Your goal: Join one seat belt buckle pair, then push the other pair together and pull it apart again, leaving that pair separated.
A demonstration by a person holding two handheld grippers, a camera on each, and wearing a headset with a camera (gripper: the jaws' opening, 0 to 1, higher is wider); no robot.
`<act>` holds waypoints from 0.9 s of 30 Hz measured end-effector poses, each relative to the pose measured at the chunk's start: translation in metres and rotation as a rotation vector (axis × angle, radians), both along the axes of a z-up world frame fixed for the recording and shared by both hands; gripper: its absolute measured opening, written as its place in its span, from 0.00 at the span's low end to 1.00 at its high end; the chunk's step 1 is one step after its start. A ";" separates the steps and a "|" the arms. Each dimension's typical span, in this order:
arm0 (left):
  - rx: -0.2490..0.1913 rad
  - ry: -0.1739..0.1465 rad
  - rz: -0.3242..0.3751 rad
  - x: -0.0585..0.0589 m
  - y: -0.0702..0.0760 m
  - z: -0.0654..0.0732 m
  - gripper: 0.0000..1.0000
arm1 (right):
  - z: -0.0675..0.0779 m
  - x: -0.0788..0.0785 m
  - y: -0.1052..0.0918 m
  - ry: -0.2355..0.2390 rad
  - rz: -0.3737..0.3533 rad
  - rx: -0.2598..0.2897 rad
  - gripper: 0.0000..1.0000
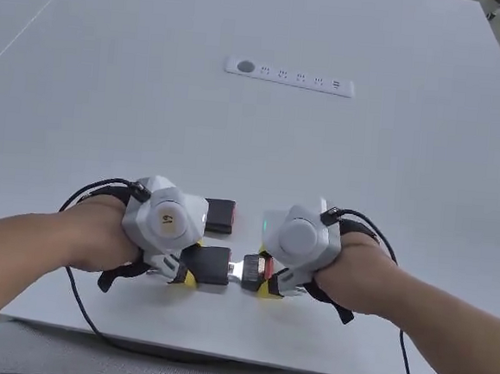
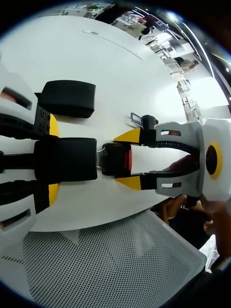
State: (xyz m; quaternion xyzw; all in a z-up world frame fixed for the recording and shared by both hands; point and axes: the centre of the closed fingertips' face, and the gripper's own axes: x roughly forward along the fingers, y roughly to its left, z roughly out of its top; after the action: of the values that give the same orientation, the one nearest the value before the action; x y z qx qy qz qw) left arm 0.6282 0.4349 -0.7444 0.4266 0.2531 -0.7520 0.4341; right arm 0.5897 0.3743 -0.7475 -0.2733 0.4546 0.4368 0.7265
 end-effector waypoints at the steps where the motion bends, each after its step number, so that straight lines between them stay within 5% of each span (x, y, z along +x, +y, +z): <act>1: 0.000 0.000 -0.001 0.000 0.000 0.000 0.32 | 0.000 0.000 0.000 -0.002 0.003 0.001 0.30; 5: -0.002 0.001 -0.001 0.000 0.000 0.000 0.32 | 0.001 0.001 0.002 -0.001 0.009 0.000 0.30; 6: -0.004 0.001 -0.007 -0.001 -0.001 0.000 0.32 | 0.001 0.002 0.010 0.001 -0.001 0.039 0.30; 9: 0.003 -0.004 -0.010 -0.001 -0.001 -0.001 0.32 | 0.002 0.006 0.014 -0.004 0.007 0.015 0.30; 10: 0.002 0.001 -0.008 -0.001 0.000 -0.002 0.32 | -0.001 0.005 0.009 0.012 -0.047 -0.002 0.30; 12: -0.003 0.003 -0.007 0.000 0.000 -0.002 0.32 | -0.001 0.005 0.009 0.003 0.007 0.006 0.30; 27: 0.001 -0.001 -0.008 -0.001 -0.001 -0.001 0.32 | -0.001 0.005 0.011 -0.002 0.002 -0.004 0.30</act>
State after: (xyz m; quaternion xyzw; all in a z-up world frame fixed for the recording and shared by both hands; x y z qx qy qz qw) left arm 0.6273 0.4343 -0.7458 0.4283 0.2516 -0.7533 0.4309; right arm 0.5949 0.3853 -0.7486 -0.2755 0.4545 0.4364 0.7260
